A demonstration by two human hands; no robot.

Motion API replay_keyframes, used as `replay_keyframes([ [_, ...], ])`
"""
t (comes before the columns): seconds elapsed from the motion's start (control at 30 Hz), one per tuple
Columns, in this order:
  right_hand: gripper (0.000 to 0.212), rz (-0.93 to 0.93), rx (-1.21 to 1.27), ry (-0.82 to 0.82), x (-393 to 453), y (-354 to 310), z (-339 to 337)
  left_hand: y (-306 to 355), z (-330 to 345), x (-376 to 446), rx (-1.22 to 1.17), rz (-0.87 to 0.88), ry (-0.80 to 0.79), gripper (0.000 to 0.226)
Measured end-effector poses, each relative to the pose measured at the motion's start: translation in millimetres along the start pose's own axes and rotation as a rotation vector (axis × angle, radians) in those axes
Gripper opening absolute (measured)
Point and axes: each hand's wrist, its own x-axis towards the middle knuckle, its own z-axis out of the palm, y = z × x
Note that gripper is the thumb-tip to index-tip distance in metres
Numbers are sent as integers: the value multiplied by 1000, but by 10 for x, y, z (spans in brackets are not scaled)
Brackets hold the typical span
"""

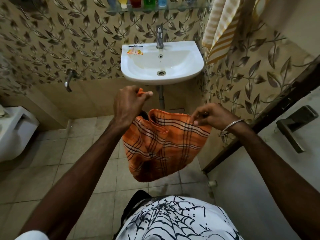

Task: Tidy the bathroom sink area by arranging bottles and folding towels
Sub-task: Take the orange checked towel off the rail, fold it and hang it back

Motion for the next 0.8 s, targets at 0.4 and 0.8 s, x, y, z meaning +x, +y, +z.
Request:
replay_keyframes([
  [0.4,26,-62,113,-91,73,-244,433,98,78,162,-614,-394,167,35],
  [0.8,8,-344,288,226,413,-642,770,415,107,-90,-1071,-439,-78,44],
])
